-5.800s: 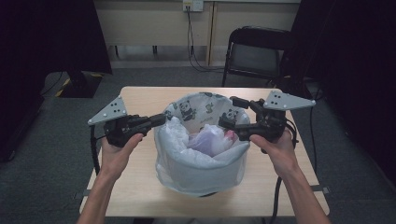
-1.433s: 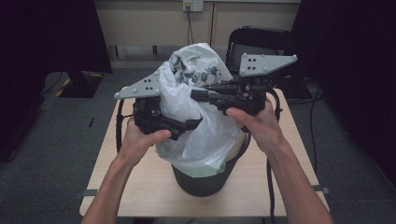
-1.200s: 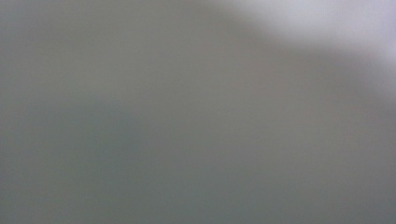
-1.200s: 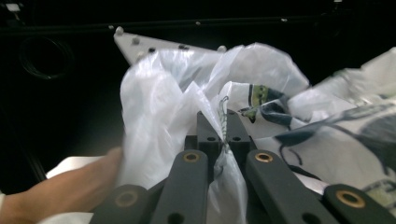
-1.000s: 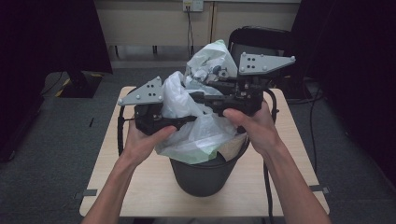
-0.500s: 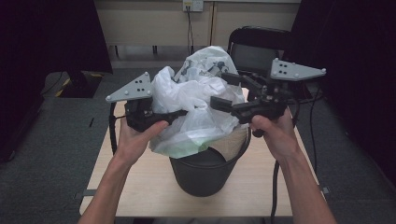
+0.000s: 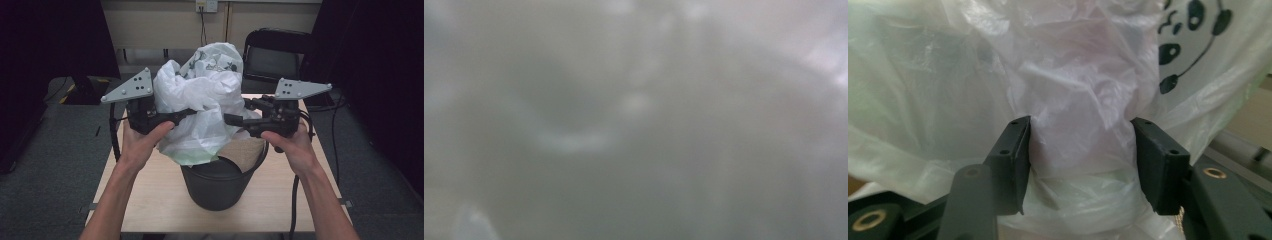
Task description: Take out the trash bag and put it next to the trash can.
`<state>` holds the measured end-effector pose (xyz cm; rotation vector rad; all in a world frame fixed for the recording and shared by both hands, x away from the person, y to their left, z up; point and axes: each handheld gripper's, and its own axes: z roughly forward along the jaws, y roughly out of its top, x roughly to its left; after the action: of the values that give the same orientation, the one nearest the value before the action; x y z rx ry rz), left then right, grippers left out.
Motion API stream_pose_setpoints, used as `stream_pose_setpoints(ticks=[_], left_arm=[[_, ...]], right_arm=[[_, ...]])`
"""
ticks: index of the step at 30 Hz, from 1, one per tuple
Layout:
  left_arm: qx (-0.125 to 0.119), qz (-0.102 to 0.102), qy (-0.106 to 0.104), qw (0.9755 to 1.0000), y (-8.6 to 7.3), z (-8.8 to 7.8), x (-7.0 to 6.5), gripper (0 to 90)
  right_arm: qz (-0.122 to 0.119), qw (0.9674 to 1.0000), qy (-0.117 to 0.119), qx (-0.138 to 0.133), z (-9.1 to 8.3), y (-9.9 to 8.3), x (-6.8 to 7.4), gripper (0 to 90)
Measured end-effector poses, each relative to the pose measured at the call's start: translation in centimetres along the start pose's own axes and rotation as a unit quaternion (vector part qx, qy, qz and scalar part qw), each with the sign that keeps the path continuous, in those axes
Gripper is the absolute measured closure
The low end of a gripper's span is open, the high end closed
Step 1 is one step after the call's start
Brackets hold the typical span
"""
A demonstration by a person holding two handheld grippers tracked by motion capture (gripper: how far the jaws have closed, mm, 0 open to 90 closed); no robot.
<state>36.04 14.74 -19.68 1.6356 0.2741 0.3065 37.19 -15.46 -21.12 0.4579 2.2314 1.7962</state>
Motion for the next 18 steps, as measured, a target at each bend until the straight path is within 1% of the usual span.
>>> stream_pose_setpoints(ticks=[1, 2, 4, 5, 6, 7, 8, 11, 15, 17, 18], left_arm=[[0.0, -0.002, 0.002, 1.0, 0.0, 0.1, 0.1, 80.0], [0.002, -0.001, 0.008, 1.0, -0.1, 0.1, 0.2, 80.1], [0.009, 0.012, 0.016, 0.9998, -0.1, -0.1, 0.3, 80.2], [0.013, 0.017, 0.024, 0.9995, -0.1, -0.2, 0.5, 80.2], [0.015, 0.015, 0.03, 0.9993, -0.1, -0.5, 0.7, 80.2], [0.01, 0.01, 0.033, 0.9993, -0.2, -0.7, 1.1, 80.2], [0.009, 0.006, 0.036, 0.9993, -0.2, -0.9, 1.4, 80.3], [0.009, 0.003, 0.049, 0.9988, -0.3, -1.4, 2.1, 80.3], [0.005, -0.006, 0.057, 0.9983, -0.3, -1.7, 3.1, 80.3], [0.004, -0.016, 0.054, 0.9984, -0.4, -1.6, 3.8, 80.2], [0.008, -0.018, 0.057, 0.9982, -0.4, -1.5, 4.2, 80.2]], right_arm=[[0.001, 1.0, -0.005, 0.005, 0.2, 0.0, 0.1, 44.3], [0.0, 0.9999, -0.009, 0.007, 0.4, -0.1, 0.1, 42.1], [0.006, 0.9999, -0.011, 0.008, 0.4, -0.2, 0.1, 37.1], [0.008, 0.9999, -0.012, 0.007, 0.3, -0.3, 0.0, 34.2], [0.01, 0.9998, -0.014, 0.005, 0.1, -0.4, -0.1, 30.6], [0.013, 0.9997, -0.019, 0.002, -0.1, -0.5, -0.2, 27.4], [0.018, 0.9996, -0.022, -0.002, -0.3, -0.7, -0.3, 26.8], [0.025, 0.9993, -0.025, -0.012, -0.8, -1.2, -0.7, 24.1], [0.032, 0.9988, -0.033, -0.013, -1.4, -2.0, -1.2, 24.1], [0.036, 0.9986, -0.036, -0.016, -1.7, -2.3, -1.4, 24.1], [0.038, 0.9985, -0.037, -0.016, -1.8, -2.4, -1.5, 24.1]])
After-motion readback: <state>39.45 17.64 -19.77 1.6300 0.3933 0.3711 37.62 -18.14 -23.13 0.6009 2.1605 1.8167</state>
